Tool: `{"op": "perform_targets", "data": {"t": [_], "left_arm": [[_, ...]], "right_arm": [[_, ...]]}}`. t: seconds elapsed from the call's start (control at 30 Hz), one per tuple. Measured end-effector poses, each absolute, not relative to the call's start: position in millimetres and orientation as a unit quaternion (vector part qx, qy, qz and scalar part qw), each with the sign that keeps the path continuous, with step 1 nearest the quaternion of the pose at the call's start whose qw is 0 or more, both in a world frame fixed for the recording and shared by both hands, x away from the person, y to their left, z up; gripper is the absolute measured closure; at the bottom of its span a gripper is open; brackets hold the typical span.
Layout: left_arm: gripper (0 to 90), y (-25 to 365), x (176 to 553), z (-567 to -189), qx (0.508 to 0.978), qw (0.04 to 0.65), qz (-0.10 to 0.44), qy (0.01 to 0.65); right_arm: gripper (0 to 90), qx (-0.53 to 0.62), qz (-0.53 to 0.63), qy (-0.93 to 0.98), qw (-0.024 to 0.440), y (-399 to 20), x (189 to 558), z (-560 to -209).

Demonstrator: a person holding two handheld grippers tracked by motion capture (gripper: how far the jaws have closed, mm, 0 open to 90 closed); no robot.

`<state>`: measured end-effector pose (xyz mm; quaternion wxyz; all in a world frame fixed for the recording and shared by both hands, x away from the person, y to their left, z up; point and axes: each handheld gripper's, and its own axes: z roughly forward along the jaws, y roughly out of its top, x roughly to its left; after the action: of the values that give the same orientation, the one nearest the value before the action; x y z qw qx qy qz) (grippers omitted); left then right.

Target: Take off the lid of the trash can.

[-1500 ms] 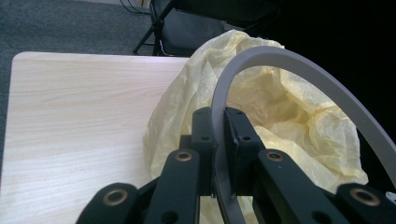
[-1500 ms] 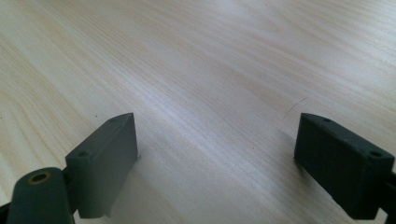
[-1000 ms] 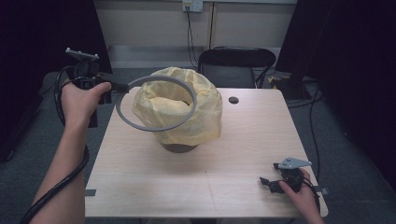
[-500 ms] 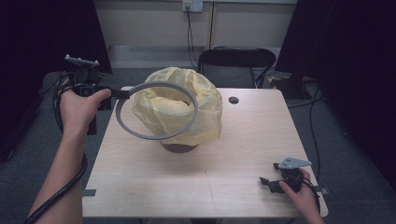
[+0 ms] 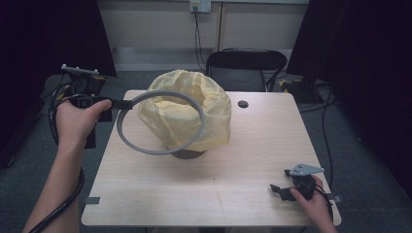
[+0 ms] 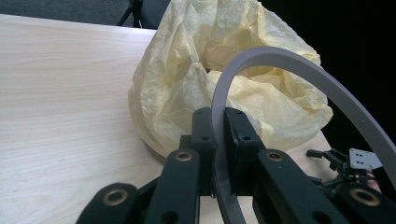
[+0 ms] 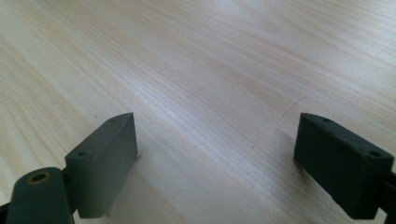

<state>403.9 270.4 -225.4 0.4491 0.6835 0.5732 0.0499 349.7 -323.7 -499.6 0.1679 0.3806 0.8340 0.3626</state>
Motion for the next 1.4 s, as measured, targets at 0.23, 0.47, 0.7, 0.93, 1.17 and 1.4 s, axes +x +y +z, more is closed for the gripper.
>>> {"op": "perform_targets", "data": {"t": [0.23,0.47,0.7,0.93,1.17,1.4], "left_arm": [[83.3,272.7,394.2,-231.7,0.686,0.452,0.044,0.569],[83.3,279.5,381.2,-238.0,0.689,0.457,0.034,0.561],[83.3,284.0,371.0,-239.7,0.697,0.456,0.032,0.553],[83.3,288.7,362.3,-252.9,0.697,0.46,0.019,0.55],[83.4,294.8,354.8,-256.5,0.695,0.468,0.013,0.546],[83.3,300.9,342.2,-256.5,0.699,0.469,0.019,0.539]], "right_arm": [[12.5,0.381,0.362,0.834,0.167,-323.7,349.5,-499.6],[12.5,0.381,0.363,0.834,0.168,-323.7,349.6,-499.6],[12.5,0.382,0.362,0.834,0.167,-323.6,349.3,-499.5],[12.5,0.382,0.362,0.834,0.167,-323.7,349.3,-499.5],[12.5,0.381,0.362,0.834,0.167,-323.7,349.4,-499.6],[12.5,0.381,0.362,0.834,0.167,-323.7,349.3,-499.5]]}}
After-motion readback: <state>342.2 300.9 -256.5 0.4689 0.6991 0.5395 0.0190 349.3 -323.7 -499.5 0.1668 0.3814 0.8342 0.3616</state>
